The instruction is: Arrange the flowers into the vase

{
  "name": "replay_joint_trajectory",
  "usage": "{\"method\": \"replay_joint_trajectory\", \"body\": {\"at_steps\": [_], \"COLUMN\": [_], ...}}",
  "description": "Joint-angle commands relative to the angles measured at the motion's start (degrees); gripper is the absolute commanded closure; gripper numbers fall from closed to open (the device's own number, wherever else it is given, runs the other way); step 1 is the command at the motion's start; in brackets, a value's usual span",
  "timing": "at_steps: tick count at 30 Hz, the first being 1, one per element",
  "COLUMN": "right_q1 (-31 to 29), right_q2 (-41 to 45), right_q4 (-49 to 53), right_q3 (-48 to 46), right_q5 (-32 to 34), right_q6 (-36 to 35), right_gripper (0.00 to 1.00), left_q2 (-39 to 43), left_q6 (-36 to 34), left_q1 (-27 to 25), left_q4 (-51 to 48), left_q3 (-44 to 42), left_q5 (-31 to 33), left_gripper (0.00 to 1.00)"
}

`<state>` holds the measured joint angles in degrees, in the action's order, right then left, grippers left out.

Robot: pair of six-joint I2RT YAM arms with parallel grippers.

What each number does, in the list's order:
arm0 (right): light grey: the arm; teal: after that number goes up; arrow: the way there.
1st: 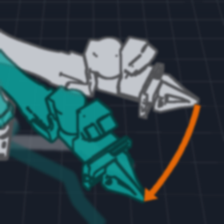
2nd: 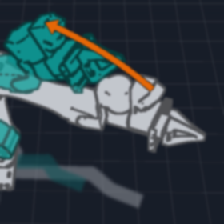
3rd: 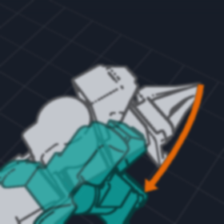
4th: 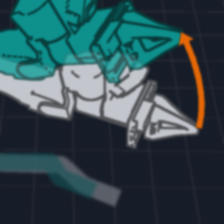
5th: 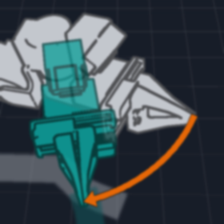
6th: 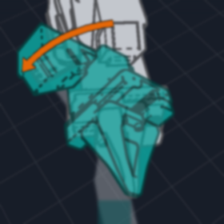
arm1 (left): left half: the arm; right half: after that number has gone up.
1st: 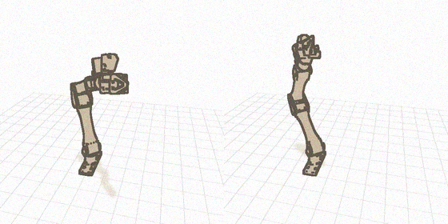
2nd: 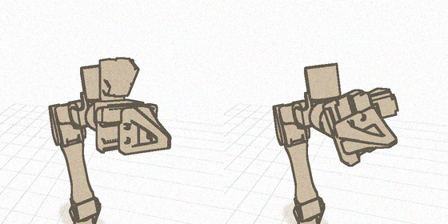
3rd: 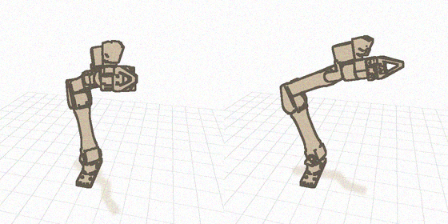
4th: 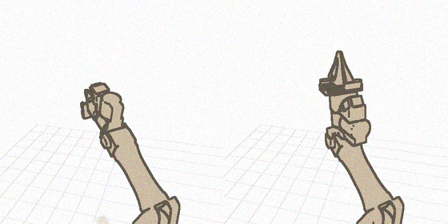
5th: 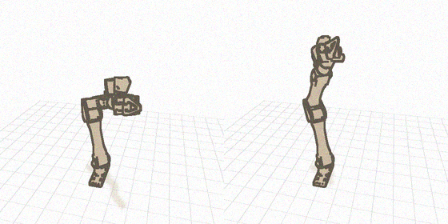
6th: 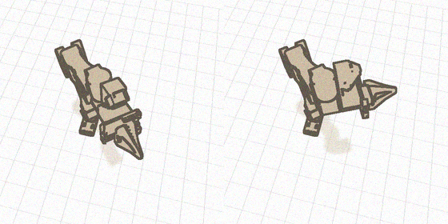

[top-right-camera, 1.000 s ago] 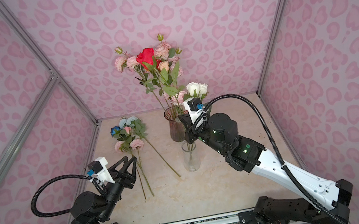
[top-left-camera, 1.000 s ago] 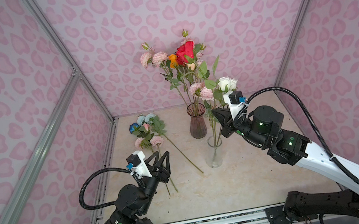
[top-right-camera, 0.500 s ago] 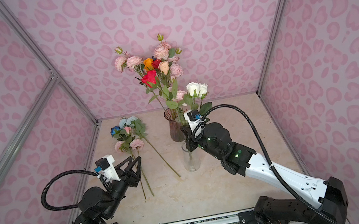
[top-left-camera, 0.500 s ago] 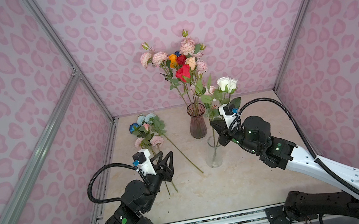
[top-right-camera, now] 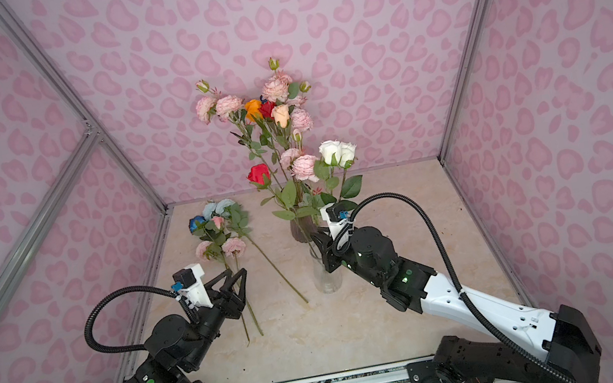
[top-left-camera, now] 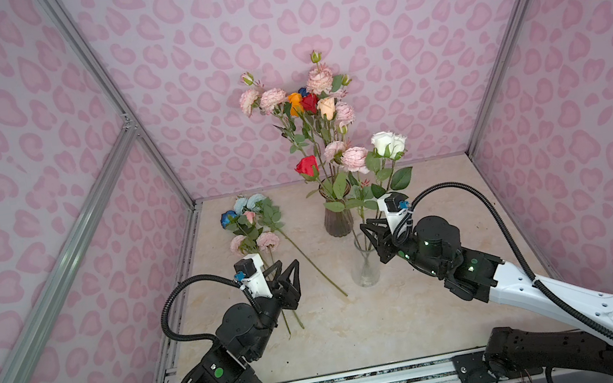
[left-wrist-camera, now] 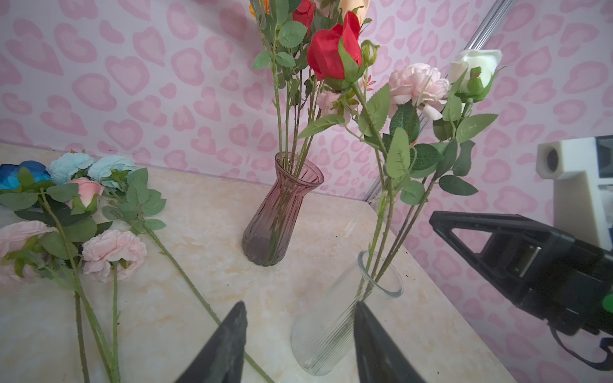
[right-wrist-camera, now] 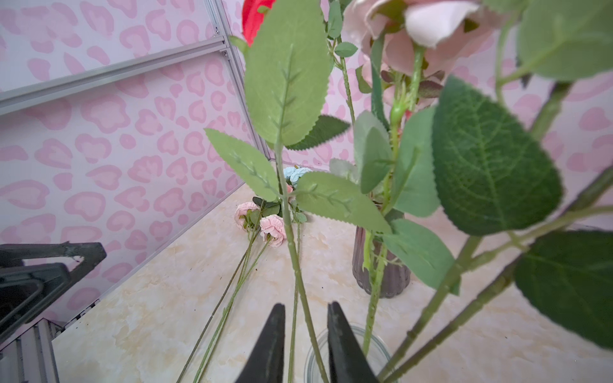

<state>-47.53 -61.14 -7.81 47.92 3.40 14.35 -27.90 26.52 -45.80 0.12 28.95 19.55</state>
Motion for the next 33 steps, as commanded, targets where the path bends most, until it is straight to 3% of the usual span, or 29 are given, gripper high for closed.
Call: {"method": "replay_joint_trajectory", "body": {"at_steps": [1, 17, 26, 33], "right_q1": [-0.49, -5.34, -5.98, -5.52], "right_q2": [1.08, 10.71, 18.60, 22.37], "right_q4": [-2.39, 0.11, 2.57, 4.99], "right_q3": [-0.62, -1.02, -4.59, -7.33], "right_q5": [0.81, 3.80, 7.31, 10.11], "right_q6": [0.50, -1.43, -1.76, -2.48], "right_gripper": [0.76, 0.74, 0.74, 0.74], "left_q2": [-0.79, -13.76, -28.26, -41.63], "left_q6": [0.37, 11.21, 21.69, 19.70], "left_q1": [0.09, 2.60, 21.05, 30.33], "left_q4": [2.16, -6.28, -12.20, -10.22], "left_q3": [0.01, 2.31, 3.93, 8.44], "left_q5": [0.94, 20.02, 4.48, -4.92], "left_gripper": [0.47, 0.47, 0.51, 0.63]}}
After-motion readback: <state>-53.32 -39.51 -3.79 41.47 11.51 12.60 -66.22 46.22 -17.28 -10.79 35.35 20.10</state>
